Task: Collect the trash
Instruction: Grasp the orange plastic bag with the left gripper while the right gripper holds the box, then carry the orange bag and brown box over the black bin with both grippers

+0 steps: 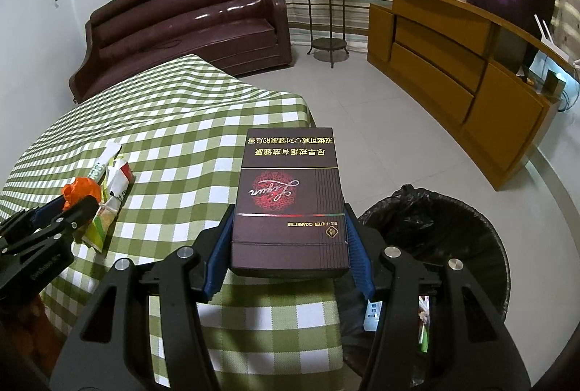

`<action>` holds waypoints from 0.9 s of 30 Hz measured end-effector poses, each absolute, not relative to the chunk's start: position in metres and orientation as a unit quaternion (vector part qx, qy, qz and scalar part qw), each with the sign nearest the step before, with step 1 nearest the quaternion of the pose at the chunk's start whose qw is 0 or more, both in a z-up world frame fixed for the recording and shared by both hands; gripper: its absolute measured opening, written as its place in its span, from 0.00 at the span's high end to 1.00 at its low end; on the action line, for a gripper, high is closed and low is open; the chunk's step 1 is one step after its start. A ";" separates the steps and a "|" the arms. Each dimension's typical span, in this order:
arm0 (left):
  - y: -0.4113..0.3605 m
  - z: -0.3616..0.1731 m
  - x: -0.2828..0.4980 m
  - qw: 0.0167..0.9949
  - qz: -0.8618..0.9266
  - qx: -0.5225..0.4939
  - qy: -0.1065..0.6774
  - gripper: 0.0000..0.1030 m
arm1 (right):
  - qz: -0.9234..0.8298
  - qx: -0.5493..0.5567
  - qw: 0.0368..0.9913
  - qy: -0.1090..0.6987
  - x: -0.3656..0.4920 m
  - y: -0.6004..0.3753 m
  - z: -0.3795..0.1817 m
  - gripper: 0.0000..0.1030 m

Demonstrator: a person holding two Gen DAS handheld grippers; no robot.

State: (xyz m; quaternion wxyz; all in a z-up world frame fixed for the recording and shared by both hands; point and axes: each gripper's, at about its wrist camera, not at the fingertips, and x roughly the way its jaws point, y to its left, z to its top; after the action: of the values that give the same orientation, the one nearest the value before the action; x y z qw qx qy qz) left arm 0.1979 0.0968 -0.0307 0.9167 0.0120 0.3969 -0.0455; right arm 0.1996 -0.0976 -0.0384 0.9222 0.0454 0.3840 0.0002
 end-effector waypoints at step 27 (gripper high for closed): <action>0.097 -0.006 0.148 0.931 -0.043 -0.002 0.363 0.54 | 0.004 0.037 0.930 0.366 0.150 -0.094 -0.024 0.48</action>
State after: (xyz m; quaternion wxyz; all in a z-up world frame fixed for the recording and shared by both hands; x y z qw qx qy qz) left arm 0.1484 0.0967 -0.0057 0.9307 -0.0024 0.3632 -0.0426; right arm 0.1504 -0.0945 -0.0236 0.9298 0.0373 0.3662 0.0038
